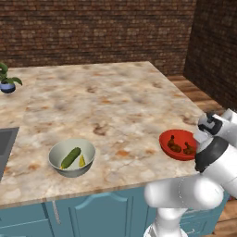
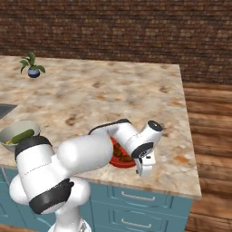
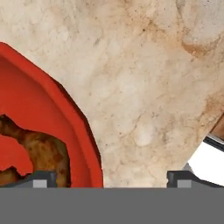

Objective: Place the bowl with the lemon wedge and cucumber on the top shelf of the fridge. Place the bowl with the chicken drumsticks on the second highest shelf of the fridge.

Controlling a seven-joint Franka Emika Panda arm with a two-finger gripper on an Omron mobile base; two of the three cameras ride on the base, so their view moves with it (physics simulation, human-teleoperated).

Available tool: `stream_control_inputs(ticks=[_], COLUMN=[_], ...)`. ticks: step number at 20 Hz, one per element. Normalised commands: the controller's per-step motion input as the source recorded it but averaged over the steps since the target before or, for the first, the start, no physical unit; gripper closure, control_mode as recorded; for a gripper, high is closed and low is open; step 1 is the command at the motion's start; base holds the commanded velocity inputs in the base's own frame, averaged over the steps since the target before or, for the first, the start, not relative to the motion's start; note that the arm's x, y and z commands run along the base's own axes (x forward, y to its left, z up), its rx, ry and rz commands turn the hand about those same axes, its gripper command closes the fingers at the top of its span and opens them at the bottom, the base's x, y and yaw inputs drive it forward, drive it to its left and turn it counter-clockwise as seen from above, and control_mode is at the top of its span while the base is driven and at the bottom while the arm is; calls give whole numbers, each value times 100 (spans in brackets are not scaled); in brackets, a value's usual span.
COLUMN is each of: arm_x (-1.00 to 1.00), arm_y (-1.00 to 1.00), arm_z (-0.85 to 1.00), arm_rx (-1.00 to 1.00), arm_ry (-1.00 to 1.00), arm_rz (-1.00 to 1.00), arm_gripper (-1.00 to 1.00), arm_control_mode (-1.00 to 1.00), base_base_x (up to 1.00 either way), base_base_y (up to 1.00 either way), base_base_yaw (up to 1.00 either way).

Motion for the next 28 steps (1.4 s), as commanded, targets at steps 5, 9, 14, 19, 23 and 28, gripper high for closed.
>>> stream_control_inputs(ticks=[5,9,14,19,23,28], arm_x=[41,35,17,-12,-43,-66], arm_y=[0,0,0,0,16,59], arm_z=[-42,-46,-19,0,28,86], arm_rx=[4,1,0,0,0,0], arm_ry=[0,-3,-2,0,-7,-17], arm_rz=[0,-1,-1,0,0,0], arm_gripper=[-100,-100,100,100,100,100], arm_control_mode=[-100,-100,-100,-100,-100,-100], base_base_x=[0,0,0,0,0,0], base_base_y=[0,0,0,0,0,0], base_base_yaw=[0,0,0,0,0,0])
